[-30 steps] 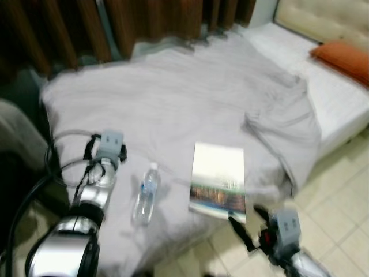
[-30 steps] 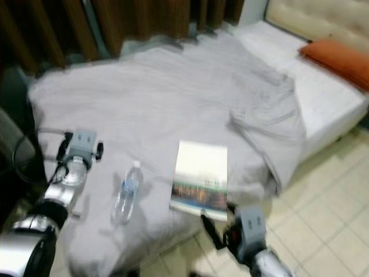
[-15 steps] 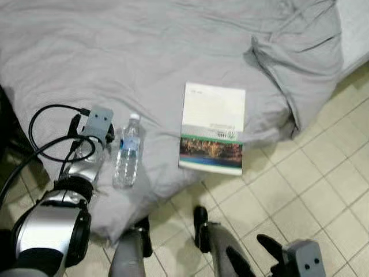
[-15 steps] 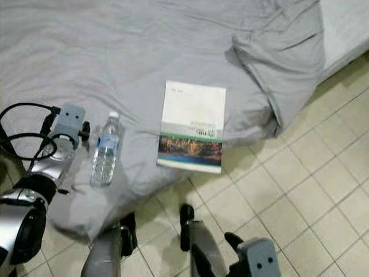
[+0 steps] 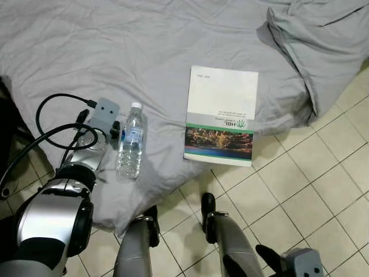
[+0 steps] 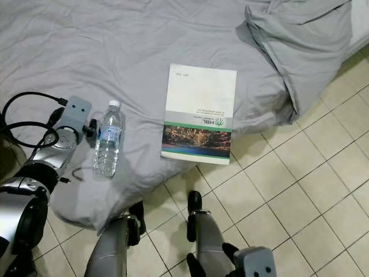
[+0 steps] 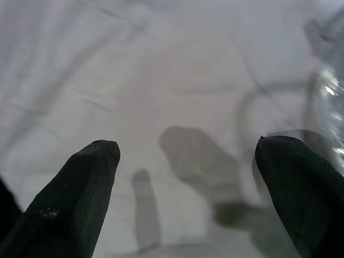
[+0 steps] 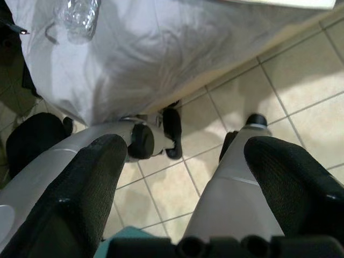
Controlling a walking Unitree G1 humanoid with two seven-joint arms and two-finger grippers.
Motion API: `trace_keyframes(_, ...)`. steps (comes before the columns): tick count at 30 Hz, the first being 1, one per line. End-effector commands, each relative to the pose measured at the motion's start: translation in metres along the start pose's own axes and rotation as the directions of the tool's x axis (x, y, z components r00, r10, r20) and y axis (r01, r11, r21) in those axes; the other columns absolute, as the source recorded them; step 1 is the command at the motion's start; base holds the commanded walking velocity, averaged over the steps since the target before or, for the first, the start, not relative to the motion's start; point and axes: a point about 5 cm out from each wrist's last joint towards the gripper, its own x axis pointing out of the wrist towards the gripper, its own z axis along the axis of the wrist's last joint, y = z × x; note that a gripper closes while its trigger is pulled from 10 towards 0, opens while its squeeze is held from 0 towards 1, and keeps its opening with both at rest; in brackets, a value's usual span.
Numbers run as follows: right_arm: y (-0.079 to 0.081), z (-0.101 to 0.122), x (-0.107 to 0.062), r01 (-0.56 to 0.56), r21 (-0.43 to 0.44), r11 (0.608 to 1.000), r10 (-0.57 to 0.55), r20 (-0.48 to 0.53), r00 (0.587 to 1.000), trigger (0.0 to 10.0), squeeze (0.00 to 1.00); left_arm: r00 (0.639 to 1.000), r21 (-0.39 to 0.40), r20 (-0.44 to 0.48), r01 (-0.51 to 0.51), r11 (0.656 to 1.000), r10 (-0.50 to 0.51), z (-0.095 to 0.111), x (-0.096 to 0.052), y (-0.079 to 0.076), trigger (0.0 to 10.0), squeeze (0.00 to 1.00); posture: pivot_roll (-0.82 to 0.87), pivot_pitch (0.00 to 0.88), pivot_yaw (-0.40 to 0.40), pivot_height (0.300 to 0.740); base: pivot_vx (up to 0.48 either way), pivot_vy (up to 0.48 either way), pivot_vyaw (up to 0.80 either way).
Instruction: Clean up the room
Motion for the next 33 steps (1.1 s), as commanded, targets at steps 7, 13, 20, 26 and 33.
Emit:
trace_keyframes(7,0.01,-0.008,-0.003,0.008,0.047,0.999,-0.005,-0.053,0.999,10.0,0.0,0.987,-0.02,-0.116,0.108,0.994,-0.11,-0.024,-0.004,-0.018,10.0,0.0,-0.2,0.853,0.091,0.74,0.0,0.0,0.0)
trace_keyframes(13,0.01,-0.009,-0.004,0.02,0.052,0.998,-0.017,-0.058,0.998,10.0,0.0,1.0,0.112,-0.021,-0.012,0.994,0.014,-0.005,0.0,0.0,10.0,0.0,-0.19,0.846,0.101,0.74,0.0,0.0,0.0)
trace_keyframes(20,0.014,-0.011,-0.003,0.021,0.053,0.998,-0.018,-0.06,0.998,10.0,0.0,0.952,0.214,0.213,-0.264,0.94,0.219,0.026,-0.002,0.034,10.0,0.0,-0.17,0.842,0.115,0.74,0.0,0.0,0.0)
trace_keyframes(26,0.015,-0.013,-0.004,0.024,0.063,0.998,-0.02,-0.068,0.997,10.0,0.0,0.996,-0.06,0.083,0.028,0.998,-0.023,0.014,0.001,0.008,10.0,0.0,-0.15,0.836,0.129,0.74,0.0,0.0,0.0)
trace_keyframes(33,0.017,-0.014,-0.004,0.028,0.07,0.997,-0.023,-0.069,0.997,10.0,0.0,0.989,-0.13,0.035,0.15,0.98,-0.147,0.008,0.0,-0.012,10.0,0.0,-0.15,0.831,0.137,0.74,0.0,0.0,0.0)
